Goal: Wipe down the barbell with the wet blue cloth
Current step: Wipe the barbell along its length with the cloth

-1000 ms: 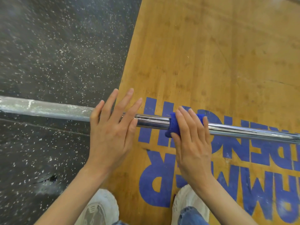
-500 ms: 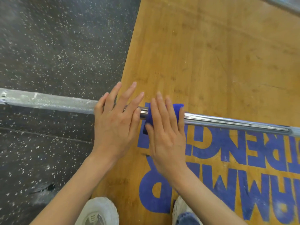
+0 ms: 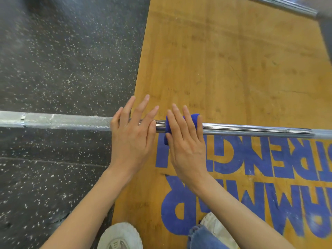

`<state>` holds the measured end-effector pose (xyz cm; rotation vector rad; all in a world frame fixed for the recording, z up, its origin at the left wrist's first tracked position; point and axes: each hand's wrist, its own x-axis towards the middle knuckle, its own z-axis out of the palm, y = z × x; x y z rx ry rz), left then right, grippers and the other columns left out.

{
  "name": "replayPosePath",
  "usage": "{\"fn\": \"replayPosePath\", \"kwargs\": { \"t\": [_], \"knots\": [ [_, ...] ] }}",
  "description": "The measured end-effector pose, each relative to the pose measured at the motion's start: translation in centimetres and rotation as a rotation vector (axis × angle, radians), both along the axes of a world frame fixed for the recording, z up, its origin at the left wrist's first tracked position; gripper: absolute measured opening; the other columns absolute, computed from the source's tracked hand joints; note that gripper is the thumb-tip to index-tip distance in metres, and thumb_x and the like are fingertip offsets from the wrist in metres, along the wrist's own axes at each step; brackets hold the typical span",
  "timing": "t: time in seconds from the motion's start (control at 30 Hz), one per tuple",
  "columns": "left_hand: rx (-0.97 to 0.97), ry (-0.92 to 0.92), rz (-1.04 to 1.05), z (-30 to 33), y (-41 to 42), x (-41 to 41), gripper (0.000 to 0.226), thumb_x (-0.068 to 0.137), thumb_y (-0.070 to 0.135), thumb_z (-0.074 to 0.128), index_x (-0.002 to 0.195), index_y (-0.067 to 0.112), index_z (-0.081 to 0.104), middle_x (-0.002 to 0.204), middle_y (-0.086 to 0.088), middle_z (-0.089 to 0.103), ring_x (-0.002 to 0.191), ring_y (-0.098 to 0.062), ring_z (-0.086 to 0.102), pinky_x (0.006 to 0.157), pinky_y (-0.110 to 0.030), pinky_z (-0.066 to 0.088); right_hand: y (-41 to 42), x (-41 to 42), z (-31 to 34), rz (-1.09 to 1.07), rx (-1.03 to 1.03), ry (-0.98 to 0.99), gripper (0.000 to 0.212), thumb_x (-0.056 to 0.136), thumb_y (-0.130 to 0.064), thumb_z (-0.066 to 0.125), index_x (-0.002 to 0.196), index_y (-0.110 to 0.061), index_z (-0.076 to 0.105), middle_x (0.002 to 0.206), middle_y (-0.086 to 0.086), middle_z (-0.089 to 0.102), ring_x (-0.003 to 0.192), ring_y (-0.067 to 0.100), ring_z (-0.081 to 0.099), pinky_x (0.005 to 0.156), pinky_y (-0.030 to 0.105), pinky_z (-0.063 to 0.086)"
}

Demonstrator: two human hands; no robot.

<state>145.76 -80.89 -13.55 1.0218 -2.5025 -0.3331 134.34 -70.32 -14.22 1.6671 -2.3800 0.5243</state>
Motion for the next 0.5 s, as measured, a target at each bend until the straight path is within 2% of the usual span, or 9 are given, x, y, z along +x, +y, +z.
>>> {"fn": "replayPosePath", "kwargs": {
  "t": [0.1,0.27,0.43,0.5],
  "knots": [
    [-0.008,-0.007,-0.001,0.0,-0.4,-0.1,0.045,0.108,0.031,0.029,0.138,0.022,0.062,0.158,-0.001,0.043,0.148,-0.030,0.031,0.116,-0.041,0.016,-0.8,-0.3,-0.1,0.104,-0.023,0.004,0.044,0.112,-0.021,0.028,0.150,-0.006,0.044,0.159,0.007,0.040,0.151,0.027,0.030,0.124,0.050,0.021],
    [-0.003,-0.013,-0.004,0.1,-0.9,-0.6,0.045,0.107,0.031,0.030,0.138,0.022,0.062,0.159,-0.003,0.042,0.148,-0.031,0.031,0.115,-0.045,0.020,-0.2,-1.0,-0.6,-0.098,-0.058,-0.031,0.045,0.112,-0.023,0.026,0.150,-0.006,0.044,0.159,0.006,0.039,0.152,0.026,0.027,0.124,0.053,0.018],
    [-0.020,-0.036,-0.008,0.1,-2.0,-1.1,0.045,0.108,0.033,0.030,0.137,0.022,0.063,0.158,-0.005,0.042,0.148,-0.032,0.032,0.114,-0.046,0.022,-1.8,-1.2,-0.5,0.061,-0.042,0.010,0.045,0.113,-0.026,0.026,0.151,-0.007,0.044,0.159,0.005,0.040,0.151,0.025,0.030,0.124,0.049,0.020],
    [-0.013,-0.043,-0.012,0.2,-2.3,-1.5,0.046,0.107,0.033,0.030,0.136,0.022,0.064,0.158,-0.005,0.043,0.148,-0.032,0.032,0.114,-0.045,0.021,-0.2,-3.0,-0.8,-0.026,-0.039,0.024,0.046,0.113,-0.026,0.026,0.152,-0.008,0.040,0.160,0.006,0.037,0.152,0.025,0.026,0.125,0.050,0.018]
  ]
}}
